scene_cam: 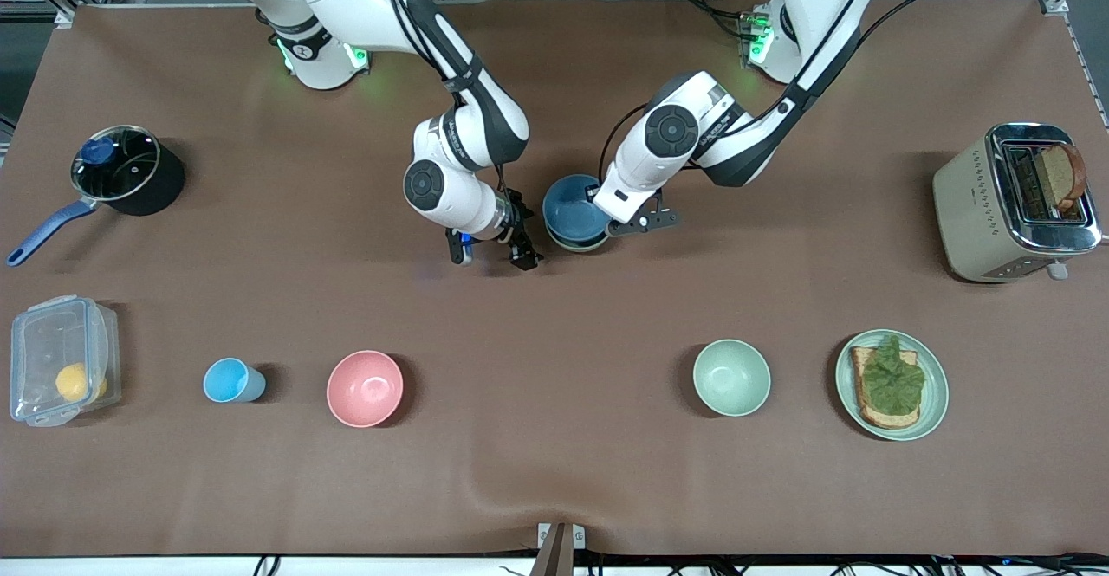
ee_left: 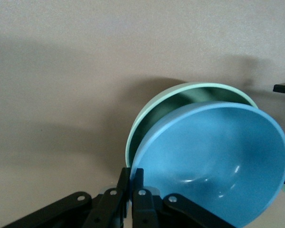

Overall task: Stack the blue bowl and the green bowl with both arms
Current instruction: 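Lower the blue bowl into the green bowl with the left gripper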

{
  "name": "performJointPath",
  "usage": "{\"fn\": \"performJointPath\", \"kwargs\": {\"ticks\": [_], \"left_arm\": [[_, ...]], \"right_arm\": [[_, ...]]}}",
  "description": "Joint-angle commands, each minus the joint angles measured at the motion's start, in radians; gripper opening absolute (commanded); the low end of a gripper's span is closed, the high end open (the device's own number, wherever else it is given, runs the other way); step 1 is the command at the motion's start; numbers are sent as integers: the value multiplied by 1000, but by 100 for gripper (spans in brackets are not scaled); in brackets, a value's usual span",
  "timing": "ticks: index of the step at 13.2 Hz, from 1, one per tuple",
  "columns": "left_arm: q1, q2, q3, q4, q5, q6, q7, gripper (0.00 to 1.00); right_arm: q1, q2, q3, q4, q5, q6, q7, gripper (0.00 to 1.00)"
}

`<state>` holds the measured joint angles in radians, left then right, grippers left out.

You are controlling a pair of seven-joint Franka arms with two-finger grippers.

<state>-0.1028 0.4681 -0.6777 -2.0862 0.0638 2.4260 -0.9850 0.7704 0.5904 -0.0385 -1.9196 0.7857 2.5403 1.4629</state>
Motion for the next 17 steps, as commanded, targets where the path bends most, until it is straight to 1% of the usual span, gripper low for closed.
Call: {"fn": "performJointPath", "kwargs": {"ticks": [1, 3, 14, 15, 16, 17], "left_arm": [[0, 17, 1, 11, 33, 16, -20, 0], [6, 27, 9, 15, 63, 16, -20, 0], [0, 58, 23, 49, 65, 21, -30, 0], [2, 61, 23, 54, 65, 21, -35, 36], [0, 60, 23, 55, 65, 19, -37, 99], [-1, 60, 23, 61, 65, 19, -41, 100]], "right_arm": [[7, 5, -1, 7, 26, 3, -4, 100], [7, 5, -1, 8, 26, 3, -4, 100], [13, 5, -1, 5, 24, 2, -6, 100], [13, 5, -1, 5, 24, 0, -6, 100], [13, 5, -1, 5, 24, 0, -6, 100], [13, 3, -1, 5, 23, -2, -6, 100]]}}
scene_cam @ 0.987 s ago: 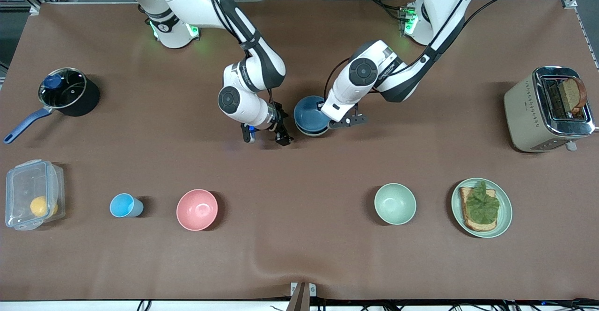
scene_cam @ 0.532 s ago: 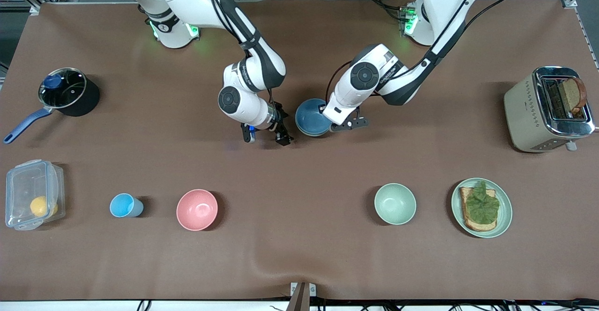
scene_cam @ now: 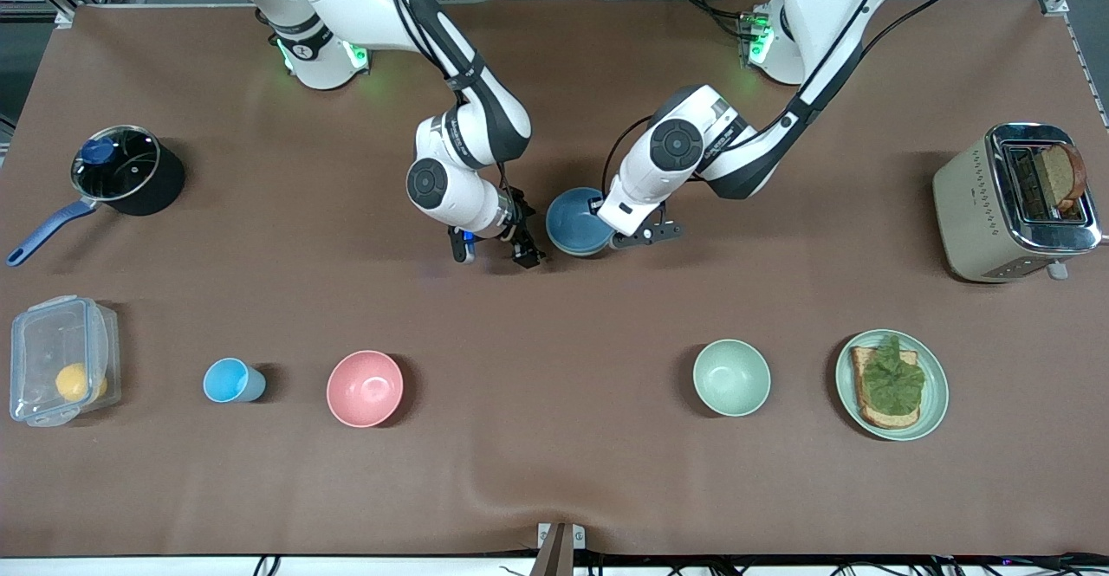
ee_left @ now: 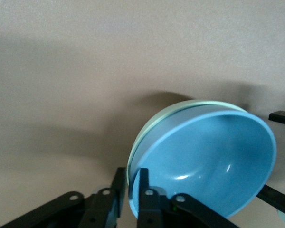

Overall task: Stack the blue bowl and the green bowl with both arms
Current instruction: 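Lower the blue bowl into the green bowl with the left gripper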

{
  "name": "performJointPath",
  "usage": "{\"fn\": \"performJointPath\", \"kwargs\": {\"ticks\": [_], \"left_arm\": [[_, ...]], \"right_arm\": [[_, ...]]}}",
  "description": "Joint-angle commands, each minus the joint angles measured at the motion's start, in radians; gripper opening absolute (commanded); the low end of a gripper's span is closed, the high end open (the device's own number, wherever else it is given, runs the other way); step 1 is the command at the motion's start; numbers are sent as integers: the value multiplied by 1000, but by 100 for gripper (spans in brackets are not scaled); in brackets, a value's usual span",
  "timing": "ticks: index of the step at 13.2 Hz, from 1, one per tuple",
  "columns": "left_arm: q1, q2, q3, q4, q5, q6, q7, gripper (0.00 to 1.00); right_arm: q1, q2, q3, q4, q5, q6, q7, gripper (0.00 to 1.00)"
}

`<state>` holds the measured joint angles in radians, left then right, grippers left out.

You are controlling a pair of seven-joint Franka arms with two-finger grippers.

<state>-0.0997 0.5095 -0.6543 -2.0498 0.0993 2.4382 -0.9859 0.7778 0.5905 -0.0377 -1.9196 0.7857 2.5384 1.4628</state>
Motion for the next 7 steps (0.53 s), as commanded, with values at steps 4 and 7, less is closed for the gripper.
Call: {"fn": "performJointPath", "kwargs": {"ticks": [4, 7], "left_arm": [[5, -21, -2, 66, 31, -14, -86, 100], [37, -158, -2, 71, 30, -86, -80, 100]], "right_arm": [[5, 3, -2, 5, 23, -1, -15, 100], [5, 3, -4, 5, 20, -3, -13, 100]]}}
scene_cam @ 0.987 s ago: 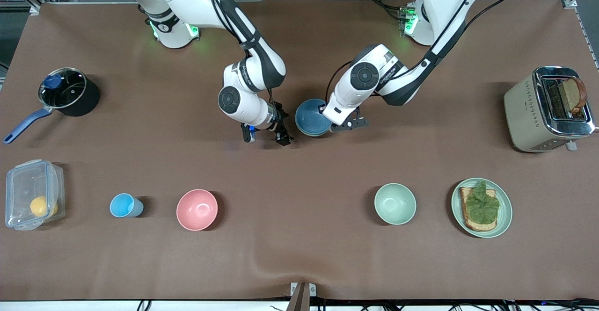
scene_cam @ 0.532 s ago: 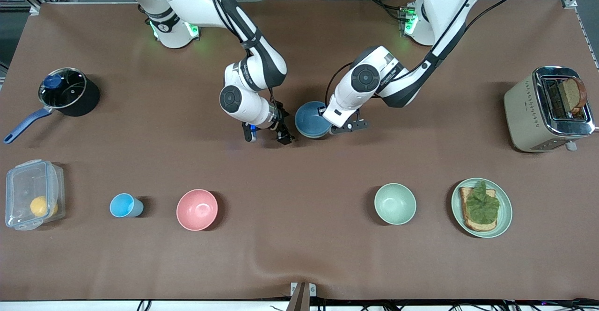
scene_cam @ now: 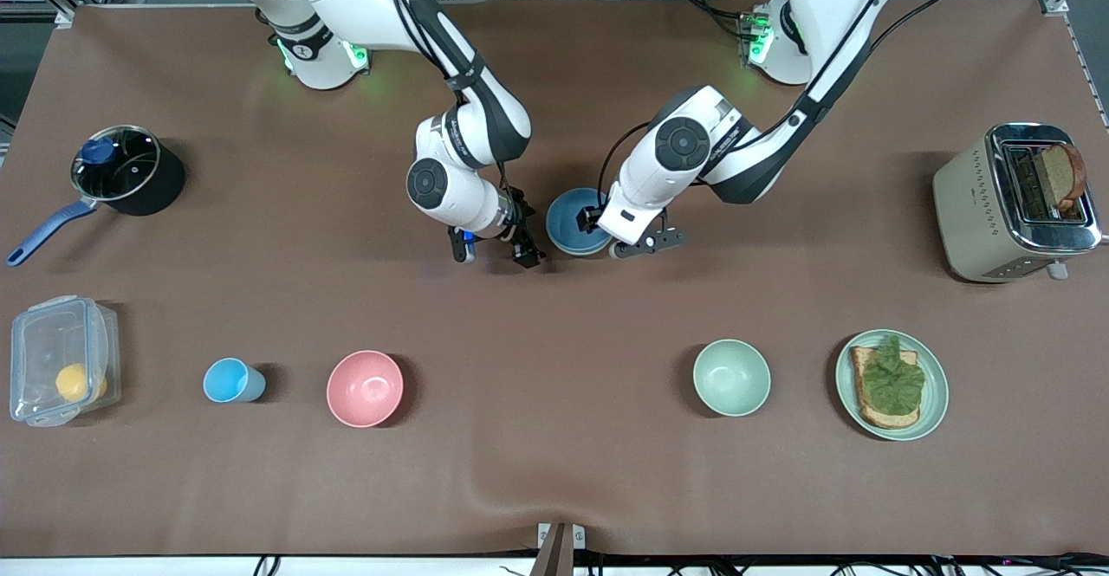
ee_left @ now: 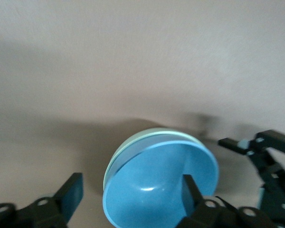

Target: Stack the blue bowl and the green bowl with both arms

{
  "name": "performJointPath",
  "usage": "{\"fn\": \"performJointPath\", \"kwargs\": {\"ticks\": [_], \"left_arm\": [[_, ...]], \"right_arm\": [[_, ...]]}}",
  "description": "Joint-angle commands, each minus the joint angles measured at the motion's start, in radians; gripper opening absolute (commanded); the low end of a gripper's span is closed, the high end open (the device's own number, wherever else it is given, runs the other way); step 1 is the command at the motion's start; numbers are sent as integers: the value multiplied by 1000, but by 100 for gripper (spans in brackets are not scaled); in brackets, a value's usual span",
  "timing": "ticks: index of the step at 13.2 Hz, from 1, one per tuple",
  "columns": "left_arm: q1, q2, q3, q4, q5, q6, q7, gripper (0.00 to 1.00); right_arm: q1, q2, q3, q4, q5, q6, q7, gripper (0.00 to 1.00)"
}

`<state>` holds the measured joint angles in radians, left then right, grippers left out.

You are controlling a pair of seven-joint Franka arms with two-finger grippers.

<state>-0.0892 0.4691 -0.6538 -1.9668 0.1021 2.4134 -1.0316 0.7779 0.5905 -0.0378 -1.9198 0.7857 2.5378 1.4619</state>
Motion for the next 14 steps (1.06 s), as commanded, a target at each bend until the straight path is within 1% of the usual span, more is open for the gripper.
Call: {"fn": "performJointPath", "kwargs": {"ticks": [1, 3, 4, 5, 6, 8, 9, 10, 11, 13, 14], "left_arm": [[51, -159, -3, -3, 28, -89, -24, 100], [95, -211, -3, 40, 28, -160, 7, 100], [118, -217, -3, 73, 28, -201, 24, 100], [144, -224, -3, 109, 30, -255, 50, 100], [163, -225, -3, 146, 30, -304, 82, 100], [204, -225, -3, 222, 30, -403, 126, 100], [215, -228, -1, 251, 30, -454, 145, 100], [227, -234, -1, 275, 30, -496, 156, 100], [239, -234, -1, 298, 30, -516, 159, 100], [265, -237, 0, 344, 30, -553, 186, 100], [256, -254, 20, 353, 28, -565, 218, 100]], "right_arm": [[3, 0, -4, 5, 15, -4, -11, 100], [-2, -6, -7, 5, 6, -27, -26, 100], [-8, -8, -7, 5, -2, -43, -49, 100], [-12, -15, -11, 4, -6, -75, -66, 100], [-26, -26, -28, 4, -26, -135, -75, 100], [-32, -73, -91, 4, -91, -307, -90, 100], [-29, -87, -128, 4, -103, -351, -92, 100], [-31, -104, -145, 1, -135, -376, -95, 100], [-37, -121, -154, 2, -178, -427, -98, 100], [-90, -159, -162, 2, -248, -516, -106, 100], [-127, -188, -162, 2, -313, -563, -109, 100]]}}
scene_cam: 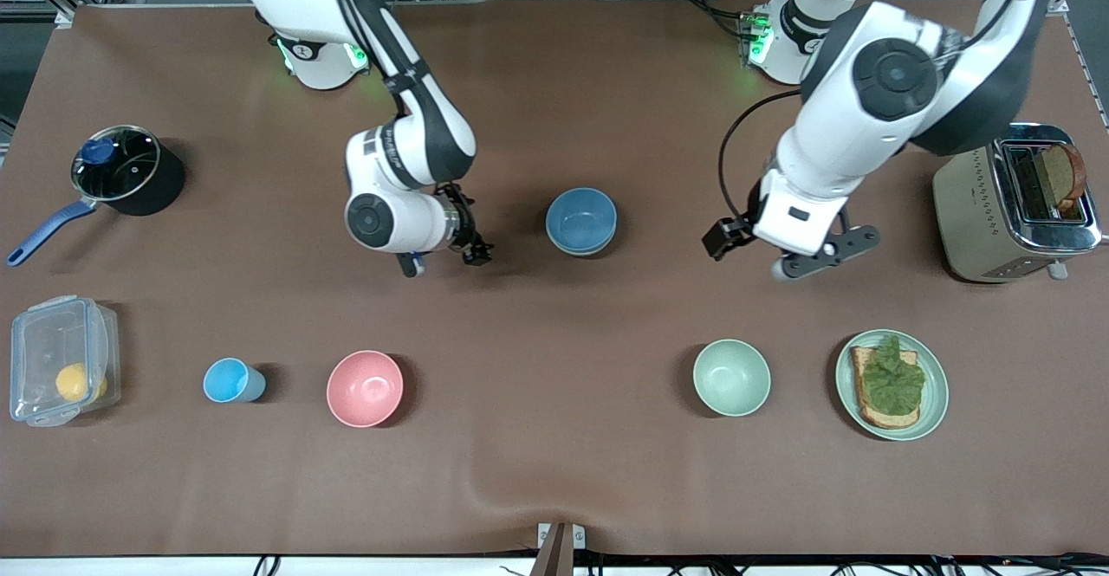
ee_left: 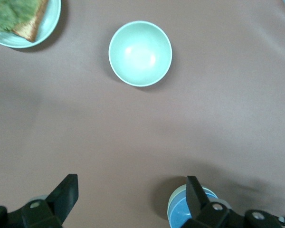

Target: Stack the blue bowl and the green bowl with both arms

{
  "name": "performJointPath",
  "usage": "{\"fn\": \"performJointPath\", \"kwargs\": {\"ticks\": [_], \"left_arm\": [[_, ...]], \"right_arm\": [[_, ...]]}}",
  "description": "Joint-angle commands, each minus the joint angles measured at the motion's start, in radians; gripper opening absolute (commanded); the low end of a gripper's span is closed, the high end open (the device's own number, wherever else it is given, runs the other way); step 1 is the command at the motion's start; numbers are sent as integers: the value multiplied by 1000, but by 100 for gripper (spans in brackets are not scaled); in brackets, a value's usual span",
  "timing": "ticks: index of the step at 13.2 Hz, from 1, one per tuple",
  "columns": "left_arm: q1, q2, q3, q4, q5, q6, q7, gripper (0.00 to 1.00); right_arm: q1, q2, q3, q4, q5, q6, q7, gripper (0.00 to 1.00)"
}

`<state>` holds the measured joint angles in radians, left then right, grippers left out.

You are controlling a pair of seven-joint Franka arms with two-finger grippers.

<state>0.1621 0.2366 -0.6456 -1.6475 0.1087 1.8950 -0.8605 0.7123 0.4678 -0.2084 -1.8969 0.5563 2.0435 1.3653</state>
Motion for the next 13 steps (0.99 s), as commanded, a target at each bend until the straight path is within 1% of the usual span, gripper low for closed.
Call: {"fn": "performJointPath", "kwargs": {"ticks": [1, 2, 3, 4, 6, 7, 8, 9, 11, 13], "left_arm": [[-21, -51, 73, 34, 22, -56, 107, 100], [-56, -72, 157, 35, 6, -65, 215, 100], [-88, -92, 222, 35, 3, -88, 301, 100], [-108, -109, 268, 35, -3, -106, 361, 100], [-137, -140, 367, 46, -56, -137, 470, 100], [-141, -143, 401, 63, -69, -166, 526, 100], [-141, -144, 421, 90, -72, -206, 570, 100], [-142, -145, 431, 110, -73, -243, 584, 100], [-141, -148, 460, 123, -75, -273, 603, 100], [-141, -169, 494, 123, -93, -289, 653, 100]], "right_arm": [[-91, -96, 9, -21, -158, -112, -24, 100], [-143, -124, 11, -19, -215, -159, -55, 100], [-184, -145, 11, -16, -246, -211, -119, 100], [-233, -159, 11, -8, -248, -257, -194, 100], [-347, -184, 11, -8, -248, -322, -393, 100], [-393, -192, 9, -7, -251, -344, -491, 100], [-445, -204, 9, -4, -275, -356, -580, 100], [-474, -218, 9, -4, -326, -358, -656, 100], [-522, -271, 9, 16, -425, -352, -713, 100], [-563, -299, 9, 85, -447, -356, -835, 100]]}}
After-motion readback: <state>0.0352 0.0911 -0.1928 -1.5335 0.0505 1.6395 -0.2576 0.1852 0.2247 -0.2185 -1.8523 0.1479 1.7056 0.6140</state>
